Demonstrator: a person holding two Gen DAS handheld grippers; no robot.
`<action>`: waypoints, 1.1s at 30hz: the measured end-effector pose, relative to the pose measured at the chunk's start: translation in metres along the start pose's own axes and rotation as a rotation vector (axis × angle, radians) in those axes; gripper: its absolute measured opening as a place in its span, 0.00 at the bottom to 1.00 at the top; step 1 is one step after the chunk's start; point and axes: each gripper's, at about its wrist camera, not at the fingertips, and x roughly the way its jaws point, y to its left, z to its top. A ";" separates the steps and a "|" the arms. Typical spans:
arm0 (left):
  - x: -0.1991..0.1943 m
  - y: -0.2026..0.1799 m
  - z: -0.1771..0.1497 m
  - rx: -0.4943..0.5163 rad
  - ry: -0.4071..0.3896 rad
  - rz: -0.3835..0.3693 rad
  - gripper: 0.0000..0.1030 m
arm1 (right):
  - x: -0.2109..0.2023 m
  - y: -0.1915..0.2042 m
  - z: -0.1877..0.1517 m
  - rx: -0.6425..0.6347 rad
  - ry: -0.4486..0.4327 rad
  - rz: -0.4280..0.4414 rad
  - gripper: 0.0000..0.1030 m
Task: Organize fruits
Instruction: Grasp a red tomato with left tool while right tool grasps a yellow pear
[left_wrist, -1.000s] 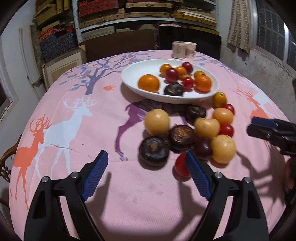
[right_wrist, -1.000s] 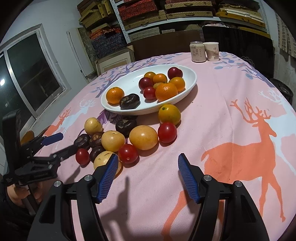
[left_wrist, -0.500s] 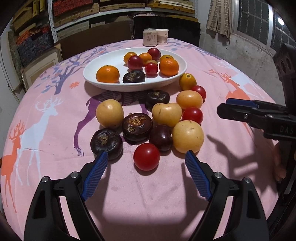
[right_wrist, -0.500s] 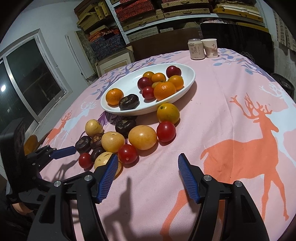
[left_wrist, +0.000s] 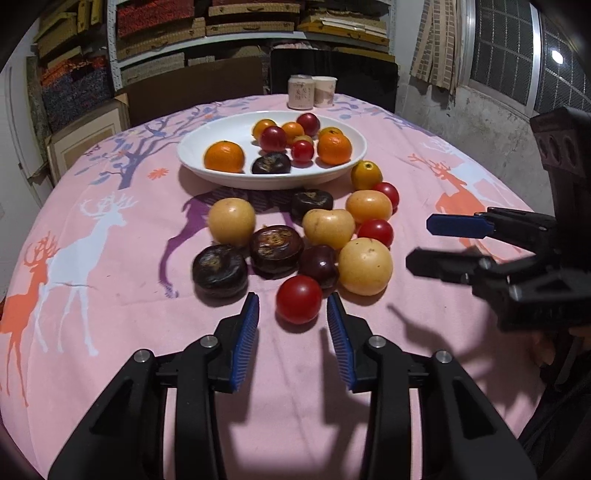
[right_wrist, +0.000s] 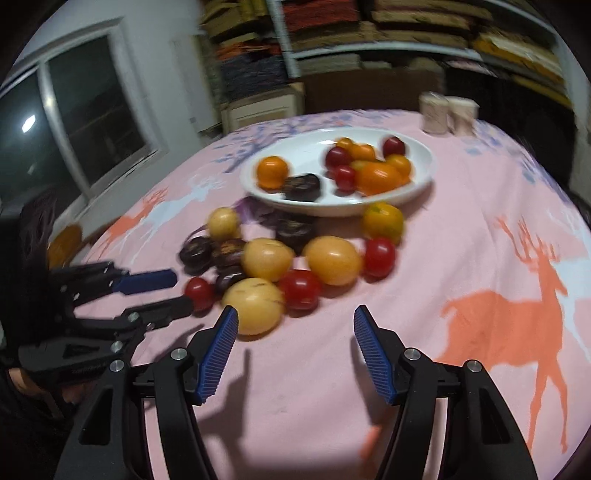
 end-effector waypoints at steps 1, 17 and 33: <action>-0.002 0.003 -0.002 -0.011 0.000 -0.001 0.36 | 0.003 0.009 0.001 -0.040 0.011 0.005 0.64; 0.026 0.011 0.003 -0.065 0.104 -0.057 0.36 | 0.053 0.028 0.021 -0.067 0.185 -0.015 0.43; 0.042 -0.002 0.019 -0.006 0.133 -0.050 0.47 | 0.002 -0.028 -0.017 0.164 0.074 0.102 0.43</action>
